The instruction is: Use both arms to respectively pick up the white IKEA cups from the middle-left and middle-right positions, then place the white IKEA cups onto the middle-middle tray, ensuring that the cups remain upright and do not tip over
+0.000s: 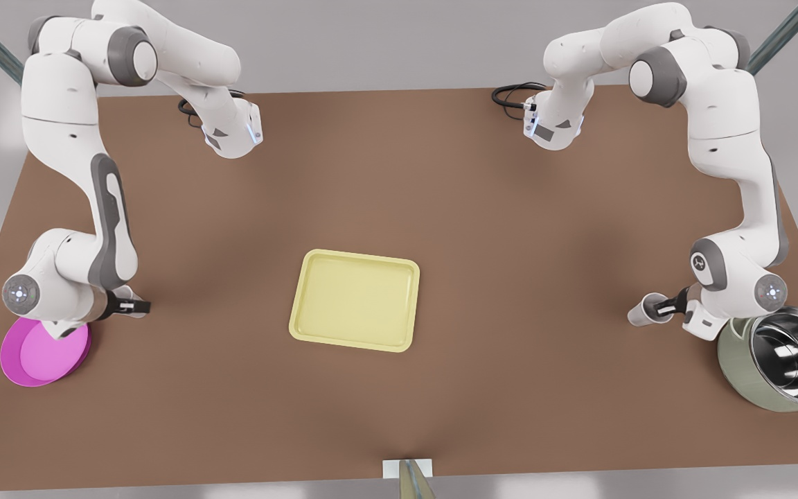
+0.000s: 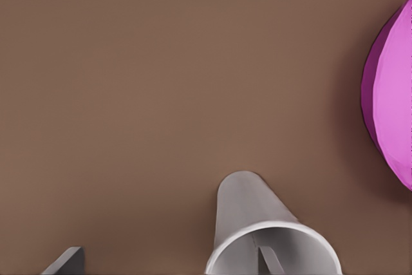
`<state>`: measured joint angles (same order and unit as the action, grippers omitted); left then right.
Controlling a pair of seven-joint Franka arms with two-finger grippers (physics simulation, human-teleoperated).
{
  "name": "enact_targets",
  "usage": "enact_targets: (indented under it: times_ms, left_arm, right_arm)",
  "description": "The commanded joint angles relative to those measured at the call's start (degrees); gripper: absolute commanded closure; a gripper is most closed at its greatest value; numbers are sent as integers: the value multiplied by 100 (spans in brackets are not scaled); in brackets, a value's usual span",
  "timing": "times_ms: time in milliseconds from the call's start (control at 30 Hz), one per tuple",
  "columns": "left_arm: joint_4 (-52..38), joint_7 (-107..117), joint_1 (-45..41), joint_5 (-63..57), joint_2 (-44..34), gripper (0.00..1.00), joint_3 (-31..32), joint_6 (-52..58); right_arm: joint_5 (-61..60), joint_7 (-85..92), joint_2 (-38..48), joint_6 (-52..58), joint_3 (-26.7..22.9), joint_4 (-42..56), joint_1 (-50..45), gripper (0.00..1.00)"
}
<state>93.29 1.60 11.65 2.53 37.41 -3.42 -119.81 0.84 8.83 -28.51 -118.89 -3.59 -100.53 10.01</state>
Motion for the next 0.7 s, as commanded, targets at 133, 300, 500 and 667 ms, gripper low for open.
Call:
enact_targets:
  times_ms: [133,300,500,667]
  left_arm:
    - [-12,534,-347,204,-585,79,17,203]
    - [-821,2055,-786,117,-726,79,1519,1530]
    - [-1726,5421,-3335,-77,284,79,1520,423]
    - [-2314,6088,-3950,-121,1004,79,1485,-183]
  right_arm:
    - [13,435,21,-284,-1,-230,107,0]
    - [13,435,29,-284,-1,-406,98,0]
    - [4,435,-76,-538,-10,-591,107,0]
    - [13,619,-85,-538,-10,-591,124,31]
